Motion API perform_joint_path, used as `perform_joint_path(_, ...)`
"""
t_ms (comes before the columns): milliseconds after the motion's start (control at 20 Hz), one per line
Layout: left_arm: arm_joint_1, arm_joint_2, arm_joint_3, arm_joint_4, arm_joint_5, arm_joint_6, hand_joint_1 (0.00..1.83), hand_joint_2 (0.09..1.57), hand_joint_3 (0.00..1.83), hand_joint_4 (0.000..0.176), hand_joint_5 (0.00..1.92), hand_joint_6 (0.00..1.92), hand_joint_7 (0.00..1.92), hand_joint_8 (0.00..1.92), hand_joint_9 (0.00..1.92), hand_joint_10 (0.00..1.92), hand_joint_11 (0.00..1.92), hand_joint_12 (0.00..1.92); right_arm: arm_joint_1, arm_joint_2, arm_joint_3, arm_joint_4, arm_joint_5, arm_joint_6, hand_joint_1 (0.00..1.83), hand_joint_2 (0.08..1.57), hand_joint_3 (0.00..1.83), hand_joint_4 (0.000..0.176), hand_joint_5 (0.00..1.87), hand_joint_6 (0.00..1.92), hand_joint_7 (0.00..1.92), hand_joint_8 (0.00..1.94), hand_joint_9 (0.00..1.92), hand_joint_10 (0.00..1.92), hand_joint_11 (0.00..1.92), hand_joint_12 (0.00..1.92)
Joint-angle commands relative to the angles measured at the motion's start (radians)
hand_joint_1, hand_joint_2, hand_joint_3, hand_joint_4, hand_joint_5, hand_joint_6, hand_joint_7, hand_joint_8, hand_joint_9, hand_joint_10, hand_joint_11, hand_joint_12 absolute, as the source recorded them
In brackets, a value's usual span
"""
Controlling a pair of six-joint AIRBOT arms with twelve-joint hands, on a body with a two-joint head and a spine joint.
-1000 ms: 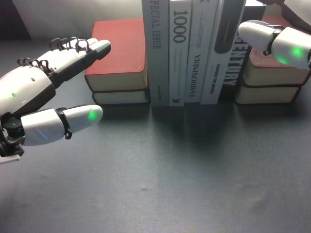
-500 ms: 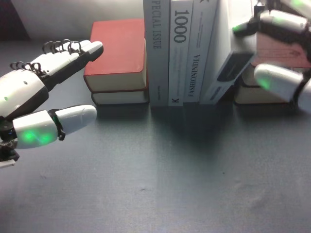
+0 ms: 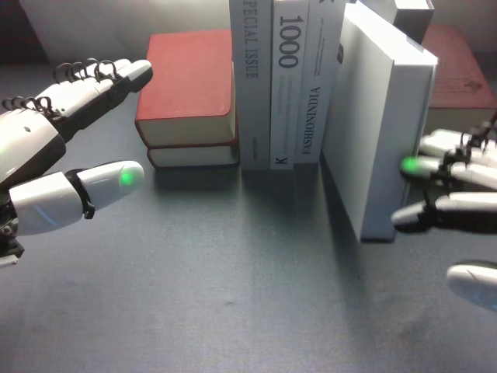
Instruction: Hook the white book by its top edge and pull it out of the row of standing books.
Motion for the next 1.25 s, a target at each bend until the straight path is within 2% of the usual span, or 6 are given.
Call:
perform_joint_path(0,-0.006,0.006,-0.002,-0.019,-0.132,-0.001,0.18,1.31,0.0,0.112,0.0,0.0,0.0,0.0,0.0,0.0,0.0,0.0,0.001,0.0,0.0,0.024,0.141,0.02,0.2,1.46,0.0,0.0,0.57,0.21,0.39,0.03,0.27,0.11,0.0,1.15)
perform_joint_path(400,0.002,0.006,-0.003,-0.028,-0.144,-0.001,0.21,1.31,0.0,0.119,0.0,0.0,0.0,0.0,0.0,0.0,0.0,0.0,-0.084,0.028,-0.021,0.118,0.294,0.009,0.11,1.53,0.01,0.0,0.21,1.0,0.62,0.62,0.35,1.09,0.0,1.74)
perform_joint_path(500,0.002,0.01,-0.006,-0.028,-0.145,-0.001,0.29,1.3,0.0,0.083,0.0,0.0,0.0,0.0,0.0,0.0,0.0,0.0,-0.111,0.051,-0.031,0.164,0.333,-0.023,0.01,1.56,0.01,0.0,0.07,0.94,0.34,0.6,0.16,1.05,0.0,1.66)
perform_joint_path(650,0.005,0.014,-0.014,-0.031,-0.161,0.004,0.26,1.3,0.0,0.106,0.0,0.0,0.0,0.0,0.0,0.0,0.0,0.0,-0.154,0.076,-0.051,0.245,0.402,-0.076,0.14,1.53,0.0,0.0,0.0,0.63,0.08,0.31,0.0,0.42,0.0,1.41)
perform_joint_path(800,0.007,0.017,-0.018,-0.034,-0.175,0.007,0.26,1.31,0.0,0.11,0.0,0.0,0.0,0.0,0.0,0.0,0.0,0.0,-0.188,0.085,-0.057,0.317,0.453,-0.098,0.08,1.5,0.0,0.0,0.01,0.03,0.0,0.0,0.0,0.0,0.0,0.05)
perform_joint_path(1200,0.033,0.035,-0.04,-0.075,-0.239,0.03,0.02,1.25,0.0,0.138,0.0,0.0,0.0,0.0,0.0,0.0,0.0,0.0,-0.204,0.104,-0.061,0.368,0.494,-0.117,0.13,1.49,0.0,0.003,0.0,0.0,0.0,0.0,0.0,0.0,0.0,0.0)
